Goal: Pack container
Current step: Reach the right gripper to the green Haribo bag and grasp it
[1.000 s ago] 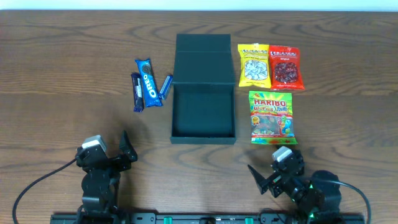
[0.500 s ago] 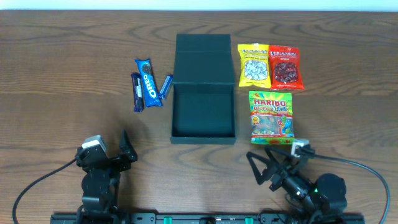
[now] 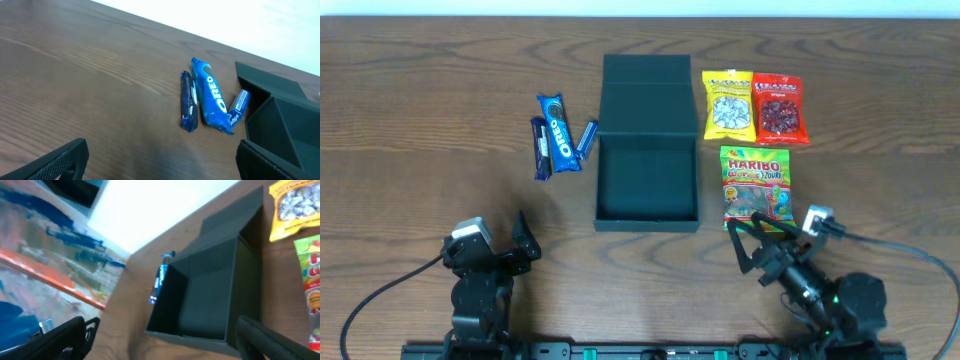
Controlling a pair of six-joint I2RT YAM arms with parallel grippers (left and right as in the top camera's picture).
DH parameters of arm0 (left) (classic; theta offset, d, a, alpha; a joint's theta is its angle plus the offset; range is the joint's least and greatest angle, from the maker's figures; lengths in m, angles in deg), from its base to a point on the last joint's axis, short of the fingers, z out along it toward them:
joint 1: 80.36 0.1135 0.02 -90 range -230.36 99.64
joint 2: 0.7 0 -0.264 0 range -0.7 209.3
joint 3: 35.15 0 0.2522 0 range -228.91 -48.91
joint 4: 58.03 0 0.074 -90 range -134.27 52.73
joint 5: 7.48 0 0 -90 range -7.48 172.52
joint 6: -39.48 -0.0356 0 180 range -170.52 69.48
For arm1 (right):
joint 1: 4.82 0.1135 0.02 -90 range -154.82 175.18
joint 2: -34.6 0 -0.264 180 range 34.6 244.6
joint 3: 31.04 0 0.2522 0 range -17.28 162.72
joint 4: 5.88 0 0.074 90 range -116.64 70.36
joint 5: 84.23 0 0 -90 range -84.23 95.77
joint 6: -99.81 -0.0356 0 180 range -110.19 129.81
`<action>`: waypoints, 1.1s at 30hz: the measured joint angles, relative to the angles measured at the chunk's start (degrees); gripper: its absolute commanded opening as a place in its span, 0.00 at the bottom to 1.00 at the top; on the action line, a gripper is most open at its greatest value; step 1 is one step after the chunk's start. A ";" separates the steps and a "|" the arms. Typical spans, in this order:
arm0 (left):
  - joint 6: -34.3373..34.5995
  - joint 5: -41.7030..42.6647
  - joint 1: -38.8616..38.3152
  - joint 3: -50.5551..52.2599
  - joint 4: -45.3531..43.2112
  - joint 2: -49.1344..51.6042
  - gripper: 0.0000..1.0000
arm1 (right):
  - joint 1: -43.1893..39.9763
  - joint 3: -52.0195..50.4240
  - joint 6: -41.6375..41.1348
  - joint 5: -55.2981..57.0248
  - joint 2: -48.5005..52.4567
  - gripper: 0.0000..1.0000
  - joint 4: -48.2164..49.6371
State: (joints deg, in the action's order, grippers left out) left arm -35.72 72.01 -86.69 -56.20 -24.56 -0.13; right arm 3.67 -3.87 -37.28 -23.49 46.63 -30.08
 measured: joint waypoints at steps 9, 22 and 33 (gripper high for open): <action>-0.02 0.00 0.00 0.00 0.00 0.00 0.95 | 0.00 19.91 13.51 5.14 26.23 0.98 -11.02; -0.02 0.02 0.00 0.00 -0.02 0.00 0.95 | -0.02 34.80 25.92 21.90 61.37 0.96 -15.87; -0.02 0.00 0.00 0.00 -0.02 0.00 0.95 | 0.00 34.84 29.11 30.84 76.94 0.86 -15.02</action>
State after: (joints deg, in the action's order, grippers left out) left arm -35.74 72.01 -86.69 -56.20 -24.58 -0.13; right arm 3.67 30.97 -8.16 7.35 123.57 -45.10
